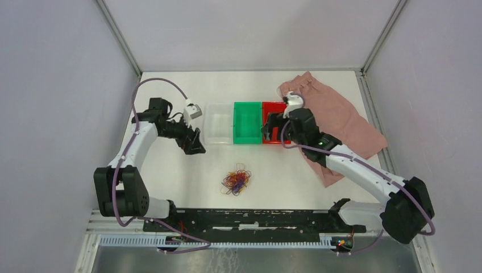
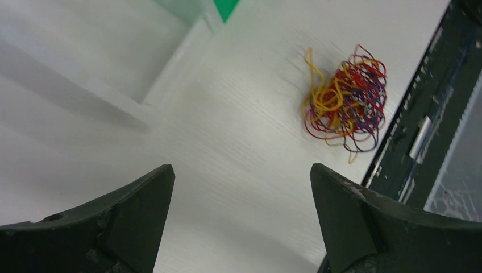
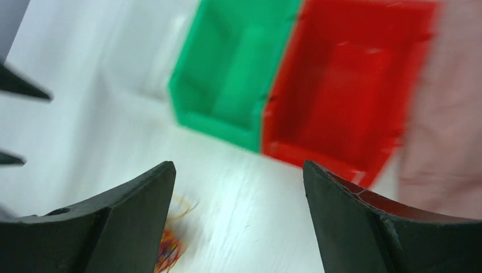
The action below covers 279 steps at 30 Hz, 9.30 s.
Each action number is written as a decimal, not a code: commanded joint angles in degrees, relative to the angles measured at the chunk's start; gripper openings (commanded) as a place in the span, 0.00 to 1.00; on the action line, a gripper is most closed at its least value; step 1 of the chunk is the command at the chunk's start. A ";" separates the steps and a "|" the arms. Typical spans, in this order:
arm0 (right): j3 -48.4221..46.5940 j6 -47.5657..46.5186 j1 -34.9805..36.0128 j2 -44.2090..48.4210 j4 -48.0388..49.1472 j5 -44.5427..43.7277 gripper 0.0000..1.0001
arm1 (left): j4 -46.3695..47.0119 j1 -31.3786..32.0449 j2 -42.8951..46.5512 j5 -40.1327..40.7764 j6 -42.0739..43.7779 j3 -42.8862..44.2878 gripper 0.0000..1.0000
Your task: Untangle the cables
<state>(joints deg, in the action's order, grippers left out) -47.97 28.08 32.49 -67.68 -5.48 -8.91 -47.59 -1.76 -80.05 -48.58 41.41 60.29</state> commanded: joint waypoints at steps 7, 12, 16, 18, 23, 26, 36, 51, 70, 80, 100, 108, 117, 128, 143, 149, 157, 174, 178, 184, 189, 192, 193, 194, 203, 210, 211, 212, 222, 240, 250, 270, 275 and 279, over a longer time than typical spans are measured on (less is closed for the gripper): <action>-4.79 -2.72 16.05 -13.26 -2.46 21.76 0.78 | -14.19 14.01 6.52 3.94 17.92 -5.87 0.94; -4.66 -0.22 19.47 -18.03 0.84 27.14 0.79 | -11.75 18.16 10.13 4.87 18.24 -9.76 0.93; -7.05 0.56 21.35 -22.71 -1.18 26.13 0.79 | -7.88 21.40 11.89 6.66 17.46 -12.51 0.87; -7.40 2.13 21.67 -24.38 -0.70 24.69 0.76 | -5.26 23.16 13.40 7.55 16.97 -14.17 0.81; -6.88 5.39 21.82 -26.03 1.25 23.14 0.68 | -0.57 27.42 15.58 10.21 18.13 -17.20 0.60; -5.88 7.18 21.86 -25.83 2.30 21.84 0.65 | 0.45 28.74 13.92 9.53 17.65 -17.50 0.52; -1.68 9.43 21.88 -23.28 7.02 20.14 0.58 | -0.87 31.69 16.31 6.26 23.57 -18.05 0.47; 0.68 11.32 21.83 -23.01 9.71 19.97 0.54 | 18.29 43.41 22.49 19.50 22.66 -27.53 0.41; 1.21 10.61 21.76 -21.13 8.67 19.03 0.51 | 18.63 45.62 23.64 23.41 27.67 -28.49 0.03; 1.91 10.04 21.74 -20.81 7.98 17.69 0.46 | 9.03 45.62 29.19 20.53 11.59 -15.47 0.03; 17.61 -5.46 24.04 9.45 27.07 9.09 0.96 | 12.74 45.54 28.05 28.22 -19.22 -7.94 0.03; 13.19 -12.32 29.74 4.95 29.20 8.82 0.91 | 11.70 45.56 26.14 26.94 -22.87 -5.17 0.03; 11.76 -13.85 31.93 -2.56 38.35 -1.83 0.85 | 6.53 45.48 26.06 18.73 -22.82 -1.90 0.03; 10.78 -14.03 33.31 -5.67 44.96 -7.81 0.81 | 2.61 45.58 25.85 10.62 -19.73 2.09 0.03; 13.21 -7.26 33.86 -15.14 54.84 -10.68 0.83 | -2.90 45.58 20.41 4.48 -13.97 20.27 0.03; 18.30 -5.58 33.91 -14.88 55.79 -15.29 0.83 | -3.30 45.60 19.74 9.05 -10.77 26.49 0.03; 24.85 -3.98 33.87 -10.89 56.91 -20.63 0.86 | 5.32 45.55 20.09 24.04 -6.57 30.64 0.03; 26.26 -3.30 33.82 -9.83 53.38 -21.33 0.85 | 12.34 45.49 12.92 29.95 -2.12 51.03 0.03; 26.46 -2.44 33.86 -10.66 52.88 -21.67 0.82 | 12.62 45.46 12.11 30.30 -1.93 54.22 0.03; 25.98 -5.95 33.87 -1.36 49.30 -16.97 0.88 | 10.67 45.52 14.67 29.57 -1.12 49.29 0.03; 16.82 -12.62 33.86 11.68 33.33 -3.78 0.99 | 8.27 45.53 17.47 27.26 -1.04 43.04 0.03; 11.40 -15.70 33.81 12.66 28.26 0.41 0.99 | 7.96 45.56 18.77 25.54 -1.35 39.84 0.03; 9.93 -16.54 33.81 12.16 27.62 0.95 0.99 | 7.95 45.53 18.89 25.01 -1.67 39.30 0.03; 8.56 -17.24 33.78 11.31 27.13 1.14 0.99 | 7.97 45.51 18.89 24.68 -2.01 39.04 0.03; 4.18 -16.93 32.45 -2.26 35.59 -3.00 0.87 | 5.38 45.48 17.71 22.71 -2.87 43.30 0.03; 9.99 -9.67 29.07 -8.71 44.03 -4.00 0.74 | 3.47 45.47 16.49 21.64 -3.99 49.77 0.03; 11.42 -8.65 28.76 -9.62 45.10 -4.34 0.72 | 3.47 45.54 16.20 21.60 -4.05 51.17 0.03; 12.47 -7.31 28.35 -10.56 46.22 -4.81 0.68 | 3.47 45.50 15.95 21.60 -4.13 52.34 0.03; 20.13 2.35 27.48 -17.60 54.08 -10.98 0.56 | 6.01 45.55 13.19 26.80 -0.09 63.94 0.03; 21.67 7.10 28.96 -22.13 51.53 -12.98 0.69 | 54.67 45.52 10.39 44.02 11.41 67.66 0.03; 20.76 8.37 29.86 -21.16 45.96 -17.03 0.78 | 68.53 45.53 1.74 43.11 16.36 83.76 0.03; -2.33 -11.53 32.81 -1.09 28.10 4.85 0.99 | 39.98 45.53 18.40 38.95 2.26 50.00 0.03; -7.76 -13.87 32.03 -3.09 27.15 7.60 0.99 | 33.45 45.53 18.38 36.09 -0.30 49.60 0.03; -8.63 -12.66 28.86 -4.01 28.52 5.88 0.90 | 30.84 45.53 18.46 34.06 -2.28 48.64 0.03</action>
<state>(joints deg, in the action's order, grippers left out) -54.46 16.60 64.16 -70.22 23.33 -3.49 -13.52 43.64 -62.74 -11.29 43.70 109.03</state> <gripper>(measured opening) 0.954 0.049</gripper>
